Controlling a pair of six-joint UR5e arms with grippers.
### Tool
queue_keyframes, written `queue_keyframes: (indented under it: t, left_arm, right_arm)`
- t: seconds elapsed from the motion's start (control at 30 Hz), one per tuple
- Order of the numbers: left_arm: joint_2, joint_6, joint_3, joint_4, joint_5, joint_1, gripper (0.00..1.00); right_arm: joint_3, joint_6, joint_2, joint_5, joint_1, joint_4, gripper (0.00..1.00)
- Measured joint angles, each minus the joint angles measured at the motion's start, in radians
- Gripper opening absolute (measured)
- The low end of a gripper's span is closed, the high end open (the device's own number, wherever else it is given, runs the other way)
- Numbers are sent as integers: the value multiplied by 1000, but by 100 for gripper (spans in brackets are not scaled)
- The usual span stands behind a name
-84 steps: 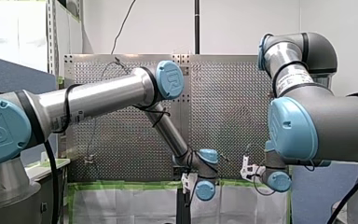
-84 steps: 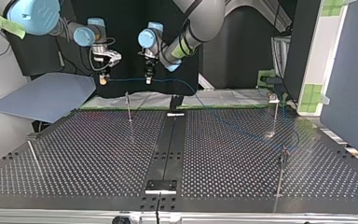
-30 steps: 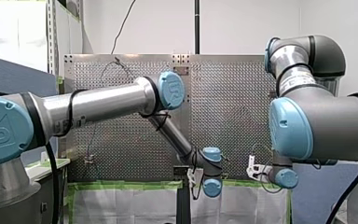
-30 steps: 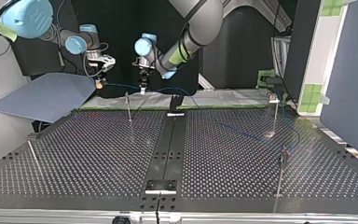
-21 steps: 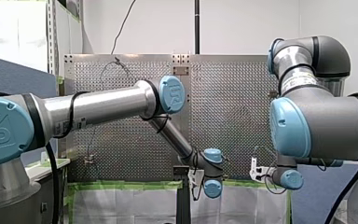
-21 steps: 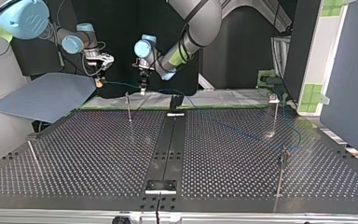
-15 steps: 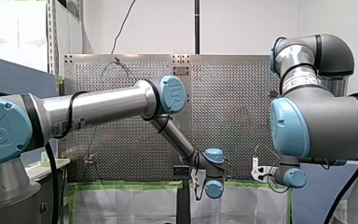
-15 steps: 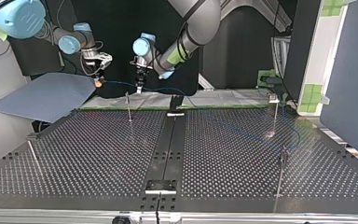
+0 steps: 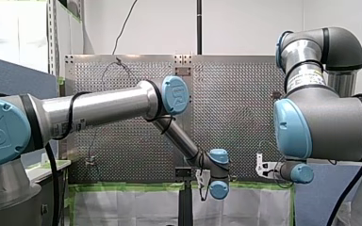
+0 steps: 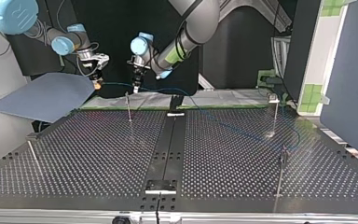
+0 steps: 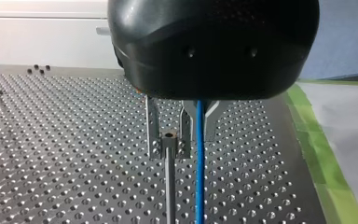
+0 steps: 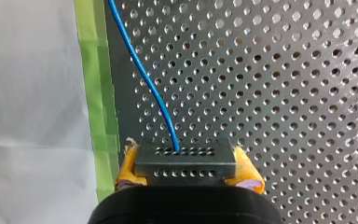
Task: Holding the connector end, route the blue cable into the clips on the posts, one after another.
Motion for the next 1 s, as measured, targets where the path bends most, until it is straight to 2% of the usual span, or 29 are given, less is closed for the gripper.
queue_keyframes:
  t: [0.3, 0.47, 0.6, 0.8, 1.0]
  left_arm:
    - [0, -24, 6, -7, -7, 16, 0]
    - [0, -27, 13, -9, -4, 19, 0]
    - [0, -30, 26, -14, 17, 19, 0]
    - [0, -62, 51, -35, 50, 20, 0]
    - [0, -73, 57, -58, 47, 25, 0]
  right_arm:
    - [-15, 3, 0, -7, 11, 5, 0]
    - [-56, 4, -1, 2, 18, 40, 0]
    - [-71, 9, -1, 0, 18, 61, 0]
    - [-86, 9, -1, -28, 22, 89, 0]
    - [-89, -2, -2, -66, 28, 110, 0]
